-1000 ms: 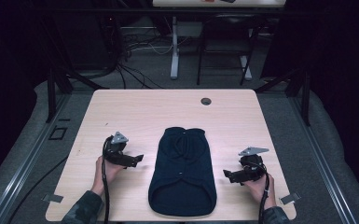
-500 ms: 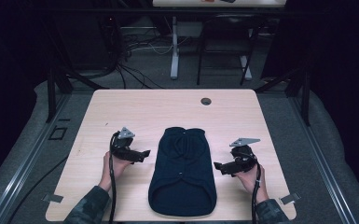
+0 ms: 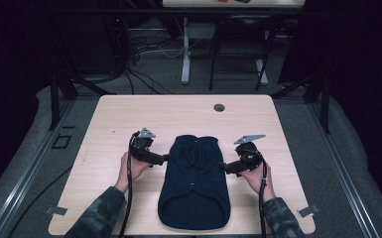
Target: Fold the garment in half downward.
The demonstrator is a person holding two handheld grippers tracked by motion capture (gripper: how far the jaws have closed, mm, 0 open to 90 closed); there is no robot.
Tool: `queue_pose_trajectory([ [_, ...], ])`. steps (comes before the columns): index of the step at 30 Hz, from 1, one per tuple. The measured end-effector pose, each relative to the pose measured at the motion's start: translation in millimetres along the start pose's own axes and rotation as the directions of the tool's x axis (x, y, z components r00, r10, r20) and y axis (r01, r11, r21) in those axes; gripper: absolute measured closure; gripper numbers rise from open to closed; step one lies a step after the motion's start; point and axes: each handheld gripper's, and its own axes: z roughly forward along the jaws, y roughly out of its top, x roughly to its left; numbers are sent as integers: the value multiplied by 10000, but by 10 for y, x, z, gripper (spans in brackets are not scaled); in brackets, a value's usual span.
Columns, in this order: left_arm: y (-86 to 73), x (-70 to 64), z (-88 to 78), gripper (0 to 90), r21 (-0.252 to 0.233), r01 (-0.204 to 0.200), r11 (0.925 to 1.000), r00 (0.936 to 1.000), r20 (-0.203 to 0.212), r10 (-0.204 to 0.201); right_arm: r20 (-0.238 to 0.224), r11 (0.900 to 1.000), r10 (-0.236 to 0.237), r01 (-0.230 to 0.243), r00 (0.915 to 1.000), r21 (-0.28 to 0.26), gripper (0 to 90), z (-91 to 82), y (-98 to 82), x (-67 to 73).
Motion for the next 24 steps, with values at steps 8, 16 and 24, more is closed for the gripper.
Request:
queue_pose_trajectory([
  [8, 142, -47, 169, 0, 147, 166, 9998, 9989, 445, -172, -195, 9997, 36, -31, 9998, 244, 0, 144, 171, -23],
  [16, 230, -57, 327, 3, 502, 250, 9984, 9982, 536, -277, -312, 9985, 371, -358, 9988, 423, 0, 374, 298, -93],
  [24, 266, -65, 487, 18, 1012, -33, 9949, 9999, 138, 19, -281, 9959, 604, -583, 9978, 696, 0, 552, 346, -155],
])
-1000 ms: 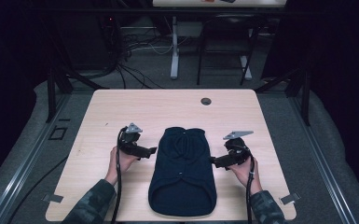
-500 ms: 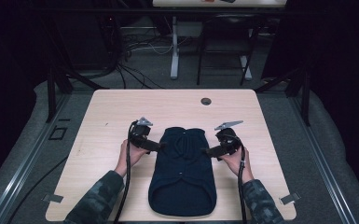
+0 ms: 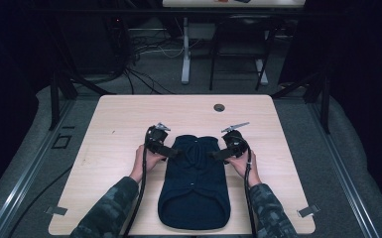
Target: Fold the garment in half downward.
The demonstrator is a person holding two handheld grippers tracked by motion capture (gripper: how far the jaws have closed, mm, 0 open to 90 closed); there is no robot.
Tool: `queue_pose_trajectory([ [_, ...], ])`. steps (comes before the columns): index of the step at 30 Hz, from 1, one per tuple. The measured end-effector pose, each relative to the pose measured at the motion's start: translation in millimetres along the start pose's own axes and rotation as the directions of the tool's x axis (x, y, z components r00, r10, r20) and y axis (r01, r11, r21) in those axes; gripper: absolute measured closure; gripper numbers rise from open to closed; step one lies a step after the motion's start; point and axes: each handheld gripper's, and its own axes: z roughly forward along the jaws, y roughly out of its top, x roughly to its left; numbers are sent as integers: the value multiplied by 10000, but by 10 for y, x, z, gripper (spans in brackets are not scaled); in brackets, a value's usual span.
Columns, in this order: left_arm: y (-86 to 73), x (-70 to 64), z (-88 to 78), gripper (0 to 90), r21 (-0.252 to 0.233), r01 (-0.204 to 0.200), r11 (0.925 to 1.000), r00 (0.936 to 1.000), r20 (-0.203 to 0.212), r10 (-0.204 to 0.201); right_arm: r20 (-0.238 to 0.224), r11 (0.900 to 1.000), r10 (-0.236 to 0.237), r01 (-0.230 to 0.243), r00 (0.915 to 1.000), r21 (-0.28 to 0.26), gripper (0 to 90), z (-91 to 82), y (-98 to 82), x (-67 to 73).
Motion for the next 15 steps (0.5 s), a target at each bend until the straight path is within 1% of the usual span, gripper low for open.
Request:
queue_pose_trajectory([
  [1, 10, -12, 19, 21, 85, -49, 10000, 10000, -54, 50, 186, 10000, 76, -77, 9998, 51, 7, 46, 21, -11],
  [2, 18, -15, 40, 21, 103, -69, 9999, 10000, -27, 70, 186, 10000, 76, -77, 9998, 51, 7, 46, 21, -11],
  [5, 44, -8, 95, 27, 171, 83, 9998, 9999, 58, -84, 206, 9998, 187, -188, 9996, 35, 18, 89, 54, -39],
  [7, 60, 0, 127, 35, 249, 85, 9997, 10000, 16, -86, 269, 9996, 280, -282, 9992, 69, 38, 113, 70, -49],
  [9, 73, 8, 156, 44, 327, 117, 9994, 9999, 27, -118, 144, 9990, 449, -450, 9989, 16, 63, 142, 79, -71],
  [10, 81, 6, 178, 62, 338, 132, 9993, 9999, -48, -130, -251, 9966, 818, -821, 9963, -89, 71, 154, 83, -112],
  [11, 81, 6, 178, 77, 338, 132, 9993, 9999, -48, -130, -251, 9966, 818, -821, 9963, -89, 71, 154, 83, -112],
  [12, 83, 2, 187, 77, 361, 146, 9992, 9999, -97, -142, -260, 9956, 928, -931, 9953, -126, 93, 160, 86, -127],
  [14, 86, -11, 200, 109, 454, 98, 9989, 9998, -195, -89, 130, 9969, 778, -776, 9969, -134, 116, 173, 92, -124],
  [15, 87, -15, 202, 135, 471, 103, 9988, 9997, -213, -93, 211, 9975, 709, -708, 9973, -39, 133, 183, 95, -120],
])
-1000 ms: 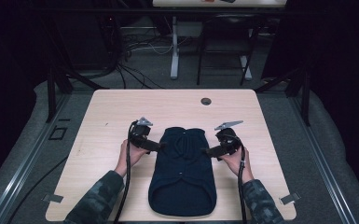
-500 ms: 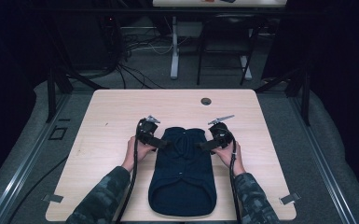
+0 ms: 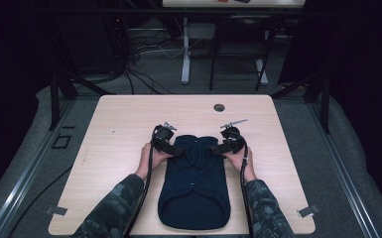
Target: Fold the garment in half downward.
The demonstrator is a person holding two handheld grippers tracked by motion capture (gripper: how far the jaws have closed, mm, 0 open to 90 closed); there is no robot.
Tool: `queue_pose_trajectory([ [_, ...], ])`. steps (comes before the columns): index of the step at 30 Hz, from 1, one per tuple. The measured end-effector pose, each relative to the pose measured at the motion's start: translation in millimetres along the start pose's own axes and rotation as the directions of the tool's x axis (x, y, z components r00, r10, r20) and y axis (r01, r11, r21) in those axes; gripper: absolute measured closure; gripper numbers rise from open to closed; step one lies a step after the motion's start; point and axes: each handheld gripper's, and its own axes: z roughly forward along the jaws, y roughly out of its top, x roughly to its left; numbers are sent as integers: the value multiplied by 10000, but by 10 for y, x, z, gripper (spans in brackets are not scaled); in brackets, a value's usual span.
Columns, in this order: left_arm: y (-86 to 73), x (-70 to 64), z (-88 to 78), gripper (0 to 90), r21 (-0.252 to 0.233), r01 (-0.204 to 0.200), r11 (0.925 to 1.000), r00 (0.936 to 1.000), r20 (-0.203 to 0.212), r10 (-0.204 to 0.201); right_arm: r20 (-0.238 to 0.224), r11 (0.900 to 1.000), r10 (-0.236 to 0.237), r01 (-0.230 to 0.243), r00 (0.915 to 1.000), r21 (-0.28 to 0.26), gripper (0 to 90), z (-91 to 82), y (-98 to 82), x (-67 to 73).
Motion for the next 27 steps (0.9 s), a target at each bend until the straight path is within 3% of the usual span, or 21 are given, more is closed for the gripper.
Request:
queue_pose_trajectory([
  [6, 7, -18, -1, 183, 9, -142, 9999, 9999, -16, 142, 344, 9991, -331, 321, 9989, 292, 242, 55, 20, 72],
  [14, 22, -84, -11, 349, 61, -521, 9986, 9986, 16, 521, 460, 9961, -698, 671, 9965, 573, 375, 97, 31, 132],
  [27, 29, -61, -10, 359, 21, -444, 9990, 9989, 136, 444, 409, 9951, -807, 781, 9959, 604, 515, 93, 39, 128],
])
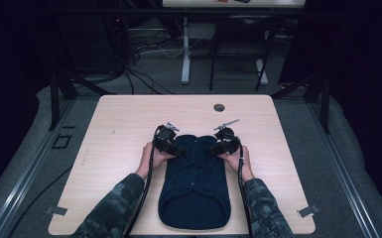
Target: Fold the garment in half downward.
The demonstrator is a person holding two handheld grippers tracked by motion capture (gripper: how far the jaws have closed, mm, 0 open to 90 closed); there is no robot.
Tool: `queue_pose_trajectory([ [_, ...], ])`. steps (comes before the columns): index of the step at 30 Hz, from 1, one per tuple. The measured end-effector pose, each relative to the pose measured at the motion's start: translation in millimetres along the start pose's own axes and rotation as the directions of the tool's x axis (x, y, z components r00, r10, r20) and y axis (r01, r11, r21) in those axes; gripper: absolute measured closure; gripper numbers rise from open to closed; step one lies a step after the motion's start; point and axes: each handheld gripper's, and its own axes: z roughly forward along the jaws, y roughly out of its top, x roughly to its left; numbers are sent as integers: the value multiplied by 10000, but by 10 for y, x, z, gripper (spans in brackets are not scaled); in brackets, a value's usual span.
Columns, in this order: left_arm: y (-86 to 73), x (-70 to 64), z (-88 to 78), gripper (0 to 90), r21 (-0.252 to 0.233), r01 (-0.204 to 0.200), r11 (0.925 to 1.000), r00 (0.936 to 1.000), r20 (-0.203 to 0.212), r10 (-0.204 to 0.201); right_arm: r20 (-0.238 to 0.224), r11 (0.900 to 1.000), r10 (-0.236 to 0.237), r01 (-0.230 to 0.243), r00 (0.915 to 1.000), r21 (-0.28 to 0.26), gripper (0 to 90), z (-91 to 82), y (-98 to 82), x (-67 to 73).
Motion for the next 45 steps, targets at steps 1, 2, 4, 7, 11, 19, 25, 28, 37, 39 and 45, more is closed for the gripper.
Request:
queue_pose_trajectory([
  [1, 1, 1, -2, 359, 4, -12, 10000, 10000, -34, 12, 0, 10000, 0, 0, 10000, 0, 515, 0, 0, 0],
  [2, 1, 1, -6, 379, 3, -21, 10000, 10000, -48, 21, 18, 10000, 37, -37, 10000, -41, 536, 1, -2, 3],
  [4, 2, -2, -12, 439, 8, -42, 10000, 10000, -23, 42, 40, 10000, 40, -40, 10000, -45, 566, 1, -2, 11],
  [7, 0, -4, -20, 522, -15, -45, 10000, 10000, 23, 45, 53, 9999, -29, 30, 10000, -108, 607, -6, -6, 12],
  [11, -7, -8, -24, 607, -71, -41, 10000, 10000, 85, 42, 116, 9996, -220, 222, 9997, -148, 650, -25, -13, 32],
  [19, -20, -37, -73, 697, -290, -138, 9995, 9999, 63, 140, 502, 9949, -839, 866, 9952, -522, 679, -89, -27, 117],
  [25, -10, -54, -147, 705, -486, -303, 9984, 9995, 52, 306, 665, 9903, -1150, 1197, 9911, -704, 687, -166, -26, 147],
  [28, 5, -67, -203, 706, -532, -448, 9976, 9989, 83, 453, 791, 9862, -1371, 1436, 9874, -824, 688, -215, -27, 186],
  [37, 35, -113, -397, 712, -1300, -604, 9897, 9979, 164, 631, 934, 9739, -1681, 1800, 9813, -1385, 690, -452, -19, 262],
  [39, 47, -127, -442, 714, -1407, -689, 9877, 9972, 194, 723, 1029, 9700, -1810, 1948, 9781, -1455, 690, -511, -12, 285],
  [45, 90, -167, -563, 712, -1712, -821, 9818, 9962, 152, 860, 1235, 9583, -2015, 2216, 9717, -1801, 691, -646, -2, 344],
])
